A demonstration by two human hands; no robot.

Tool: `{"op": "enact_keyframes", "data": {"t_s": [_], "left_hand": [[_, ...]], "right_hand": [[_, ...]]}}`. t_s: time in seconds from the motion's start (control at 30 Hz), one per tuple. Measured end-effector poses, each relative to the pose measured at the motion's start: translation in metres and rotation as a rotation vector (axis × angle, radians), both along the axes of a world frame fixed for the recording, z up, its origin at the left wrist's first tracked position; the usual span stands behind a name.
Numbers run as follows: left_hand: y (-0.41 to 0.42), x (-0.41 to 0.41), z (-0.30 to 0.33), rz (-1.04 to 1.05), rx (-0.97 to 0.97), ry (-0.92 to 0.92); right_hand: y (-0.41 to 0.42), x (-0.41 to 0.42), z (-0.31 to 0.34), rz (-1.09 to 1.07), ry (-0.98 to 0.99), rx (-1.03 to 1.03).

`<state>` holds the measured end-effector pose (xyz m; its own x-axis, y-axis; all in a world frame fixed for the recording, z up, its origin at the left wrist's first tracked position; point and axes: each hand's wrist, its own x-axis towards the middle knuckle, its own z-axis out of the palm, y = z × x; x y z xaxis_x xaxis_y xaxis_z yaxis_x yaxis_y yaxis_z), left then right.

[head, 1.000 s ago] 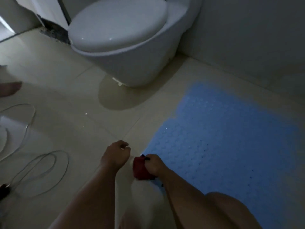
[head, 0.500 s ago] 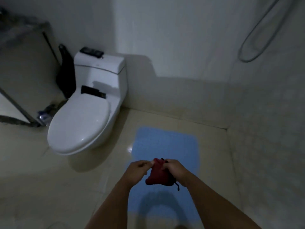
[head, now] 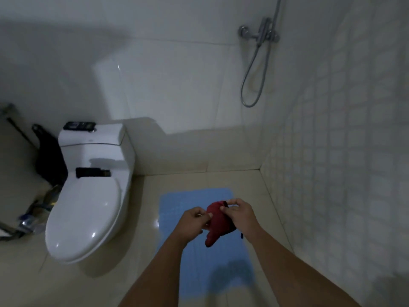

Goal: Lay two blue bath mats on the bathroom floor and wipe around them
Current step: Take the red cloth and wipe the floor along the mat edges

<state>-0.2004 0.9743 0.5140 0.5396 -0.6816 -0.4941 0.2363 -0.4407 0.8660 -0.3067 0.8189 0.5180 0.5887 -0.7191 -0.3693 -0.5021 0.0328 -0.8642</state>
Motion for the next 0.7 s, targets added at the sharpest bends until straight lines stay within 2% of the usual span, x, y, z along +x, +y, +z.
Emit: {"op": "enact_keyframes", "data": {"t_s": [0.17, 0.23, 0.47, 0.53, 0.6, 0.7], "left_hand": [[-0.022, -0.006, 0.027, -0.071, -0.007, -0.089], [-0.035, -0.01, 0.035, -0.103, -0.013, -0.121], [-0.083, -0.011, 0.068, -0.33, 0.164, -0.293], [-0.1, -0.002, 0.078, -0.246, 0.201, -0.453], [-0.118, 0.005, 0.088, -0.111, 0.211, -0.581], [-0.149, 0.012, 0.104, -0.13, 0.073, -0.55]], "right_hand": [[-0.01, -0.017, 0.009, 0.032, -0.027, -0.238], [-0.019, -0.02, 0.014, 0.009, -0.056, -0.269], [-0.077, -0.015, 0.046, -0.093, -0.183, -0.009], [-0.098, -0.012, 0.065, -0.077, -0.22, 0.066], [-0.118, -0.01, 0.083, 0.026, -0.248, 0.133], [-0.145, -0.002, 0.103, 0.194, -0.311, 0.18]]}}
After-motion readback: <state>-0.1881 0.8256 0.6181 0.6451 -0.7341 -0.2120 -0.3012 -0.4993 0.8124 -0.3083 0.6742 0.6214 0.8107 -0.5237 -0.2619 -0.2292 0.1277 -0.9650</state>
